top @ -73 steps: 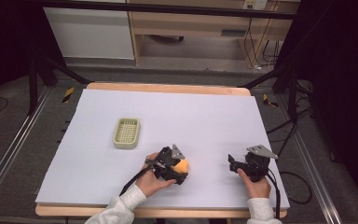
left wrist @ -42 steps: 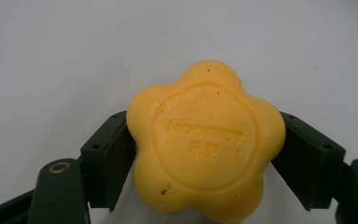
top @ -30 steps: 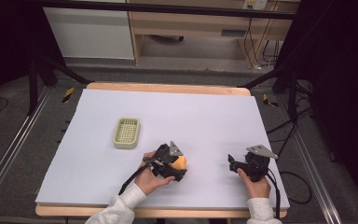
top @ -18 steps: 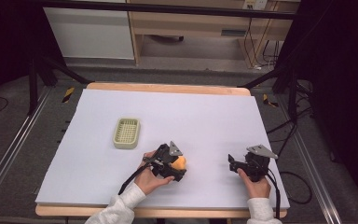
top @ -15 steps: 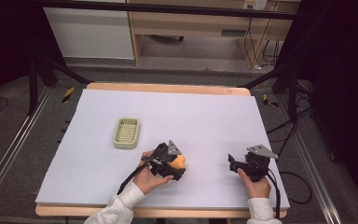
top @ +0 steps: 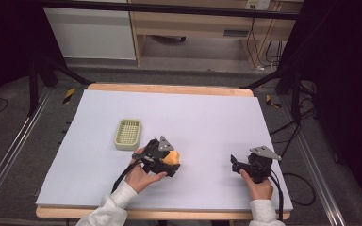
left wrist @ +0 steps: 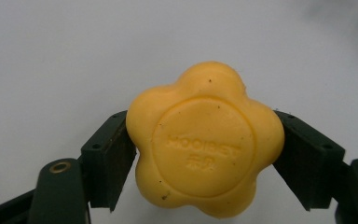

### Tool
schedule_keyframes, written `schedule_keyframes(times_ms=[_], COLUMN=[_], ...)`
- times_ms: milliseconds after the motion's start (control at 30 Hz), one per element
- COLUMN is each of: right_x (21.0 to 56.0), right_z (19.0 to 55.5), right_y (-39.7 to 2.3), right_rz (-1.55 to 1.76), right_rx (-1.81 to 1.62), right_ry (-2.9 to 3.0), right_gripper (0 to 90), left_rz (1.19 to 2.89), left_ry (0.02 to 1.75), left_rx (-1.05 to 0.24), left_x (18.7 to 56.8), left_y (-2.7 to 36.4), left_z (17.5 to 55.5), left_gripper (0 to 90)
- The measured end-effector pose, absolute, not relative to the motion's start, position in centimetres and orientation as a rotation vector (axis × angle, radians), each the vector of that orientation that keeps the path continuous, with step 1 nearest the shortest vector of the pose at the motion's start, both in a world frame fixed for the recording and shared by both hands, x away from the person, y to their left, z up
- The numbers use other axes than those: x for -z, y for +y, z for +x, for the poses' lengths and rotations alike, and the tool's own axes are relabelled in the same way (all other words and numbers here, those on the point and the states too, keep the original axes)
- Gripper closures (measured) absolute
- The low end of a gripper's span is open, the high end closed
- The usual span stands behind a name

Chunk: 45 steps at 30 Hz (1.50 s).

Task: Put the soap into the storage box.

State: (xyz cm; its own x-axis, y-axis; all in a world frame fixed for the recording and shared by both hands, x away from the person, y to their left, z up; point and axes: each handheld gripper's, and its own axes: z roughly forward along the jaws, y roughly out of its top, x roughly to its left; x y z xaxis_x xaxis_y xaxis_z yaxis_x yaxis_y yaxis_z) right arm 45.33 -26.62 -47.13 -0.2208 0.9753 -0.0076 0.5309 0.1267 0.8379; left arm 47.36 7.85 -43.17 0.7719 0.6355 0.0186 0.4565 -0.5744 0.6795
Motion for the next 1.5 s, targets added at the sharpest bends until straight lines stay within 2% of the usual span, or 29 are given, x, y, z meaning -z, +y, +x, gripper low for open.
schedule_keyframes(times_ms=[633,1500], right_x=[47.2,47.1], right_z=[45.2,44.8], right_y=[-26.5,-26.8], right_rz=[1.448,1.444], right_rx=[-0.981,-0.985], right_ry=[1.824,1.822], right_gripper=[6.5,6.5], left_rz=[2.199,2.081], left_ry=[0.909,1.054], left_rx=[-0.389,-0.453], left_x=[41.3,40.0], left_y=[13.1,17.5], left_z=[47.8,49.9], left_gripper=[25.1,25.1])
